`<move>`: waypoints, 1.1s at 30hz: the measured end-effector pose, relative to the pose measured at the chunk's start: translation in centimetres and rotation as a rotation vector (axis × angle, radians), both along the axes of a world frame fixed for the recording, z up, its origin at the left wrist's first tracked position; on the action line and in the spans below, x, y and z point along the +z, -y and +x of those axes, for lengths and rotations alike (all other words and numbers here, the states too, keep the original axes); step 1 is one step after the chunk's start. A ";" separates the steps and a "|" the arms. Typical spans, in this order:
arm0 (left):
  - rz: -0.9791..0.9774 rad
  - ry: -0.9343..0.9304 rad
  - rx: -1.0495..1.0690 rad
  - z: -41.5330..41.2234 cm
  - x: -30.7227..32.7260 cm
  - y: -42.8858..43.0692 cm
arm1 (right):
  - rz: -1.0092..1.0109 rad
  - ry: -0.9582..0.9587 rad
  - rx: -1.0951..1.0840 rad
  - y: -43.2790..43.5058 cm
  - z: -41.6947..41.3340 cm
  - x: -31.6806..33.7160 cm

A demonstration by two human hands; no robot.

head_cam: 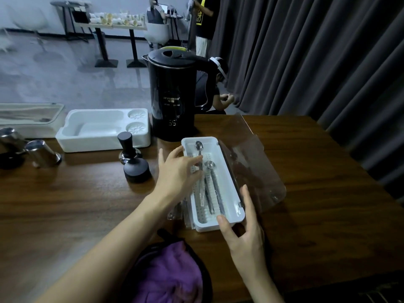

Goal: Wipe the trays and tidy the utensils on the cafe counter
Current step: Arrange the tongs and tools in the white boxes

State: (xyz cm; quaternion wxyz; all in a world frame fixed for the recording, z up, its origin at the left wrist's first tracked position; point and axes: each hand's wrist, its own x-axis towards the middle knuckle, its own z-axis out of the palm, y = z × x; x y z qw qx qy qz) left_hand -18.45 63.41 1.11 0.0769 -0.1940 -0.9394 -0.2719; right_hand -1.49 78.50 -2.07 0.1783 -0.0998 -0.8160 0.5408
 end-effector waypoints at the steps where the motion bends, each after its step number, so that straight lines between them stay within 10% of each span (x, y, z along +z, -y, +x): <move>1: -0.051 -0.018 -0.014 0.0 0.3 -0.1 | -0.010 0.002 0.001 0.0 0.0 0.1; 17: -0.676 0.112 -0.020 -2.1 2.5 -3.0 | 0.004 -0.005 0.003 -0.2 -0.1 0.0; 33: -0.422 0.293 -0.096 -3.3 1.5 -2.1 | 0.000 0.013 0.005 0.0 -0.2 0.1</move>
